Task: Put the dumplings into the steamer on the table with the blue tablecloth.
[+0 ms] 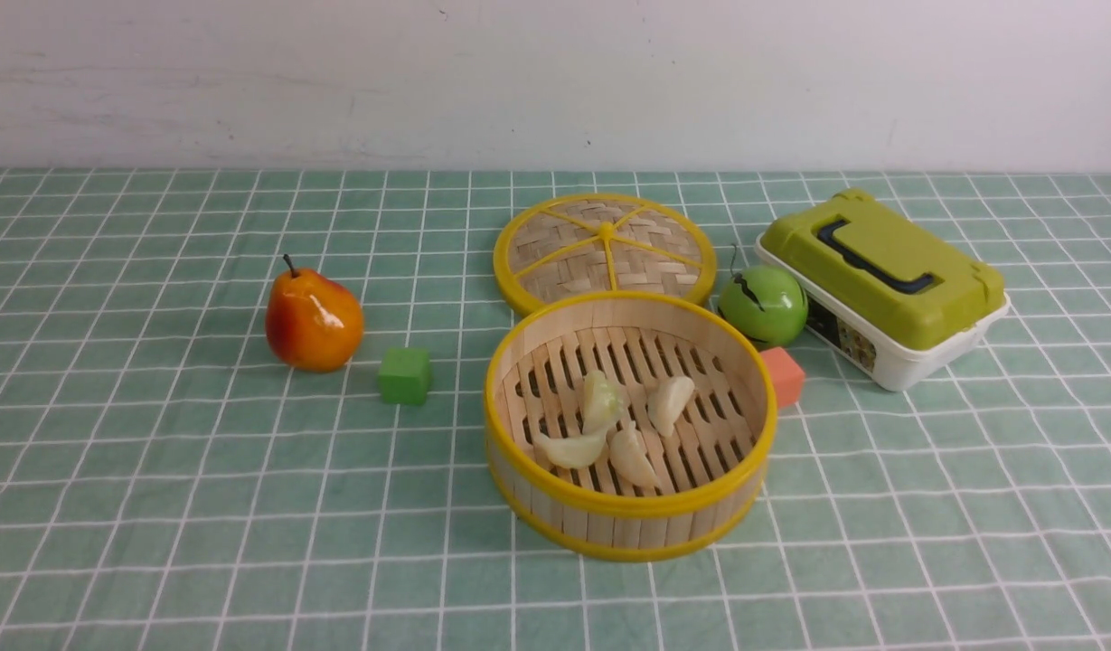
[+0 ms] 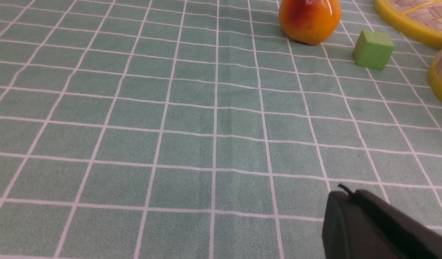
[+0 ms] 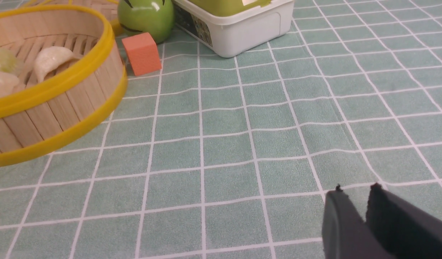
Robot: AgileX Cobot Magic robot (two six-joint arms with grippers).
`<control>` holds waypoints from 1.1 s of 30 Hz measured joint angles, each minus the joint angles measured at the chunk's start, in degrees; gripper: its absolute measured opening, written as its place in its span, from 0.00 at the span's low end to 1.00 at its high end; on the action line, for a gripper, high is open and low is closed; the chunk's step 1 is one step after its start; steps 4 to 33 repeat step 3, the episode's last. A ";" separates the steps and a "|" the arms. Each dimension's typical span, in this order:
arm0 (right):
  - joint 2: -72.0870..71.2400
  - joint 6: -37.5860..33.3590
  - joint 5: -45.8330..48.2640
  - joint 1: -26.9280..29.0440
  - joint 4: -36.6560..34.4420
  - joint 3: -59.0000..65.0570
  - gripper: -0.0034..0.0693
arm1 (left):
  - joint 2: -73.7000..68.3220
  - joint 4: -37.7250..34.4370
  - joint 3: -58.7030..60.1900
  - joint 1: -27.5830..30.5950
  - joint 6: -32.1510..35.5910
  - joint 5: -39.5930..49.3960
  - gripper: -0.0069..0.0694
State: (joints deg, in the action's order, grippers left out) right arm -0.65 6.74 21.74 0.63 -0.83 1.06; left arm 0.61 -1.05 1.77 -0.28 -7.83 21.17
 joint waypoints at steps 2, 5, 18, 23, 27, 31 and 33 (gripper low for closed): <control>0.00 0.00 0.00 0.00 0.00 0.00 0.22 | 0.00 0.00 0.00 0.00 0.00 0.00 0.09; 0.00 0.00 0.00 0.00 0.00 0.00 0.22 | 0.00 0.00 0.00 0.00 0.00 0.00 0.09; 0.00 0.00 0.00 0.00 0.00 0.00 0.22 | 0.00 0.00 0.00 0.00 0.00 0.00 0.09; 0.00 0.00 0.00 0.00 0.00 0.00 0.22 | 0.00 0.00 0.00 0.00 0.00 0.00 0.09; 0.00 0.00 0.00 0.00 0.00 0.00 0.22 | 0.00 0.00 0.00 0.00 0.00 0.00 0.09; 0.00 0.00 0.00 0.00 0.00 0.00 0.22 | 0.00 0.00 0.00 0.00 0.00 0.00 0.09; 0.00 0.00 0.00 0.00 0.00 0.00 0.22 | 0.00 0.00 0.00 0.00 0.00 0.00 0.09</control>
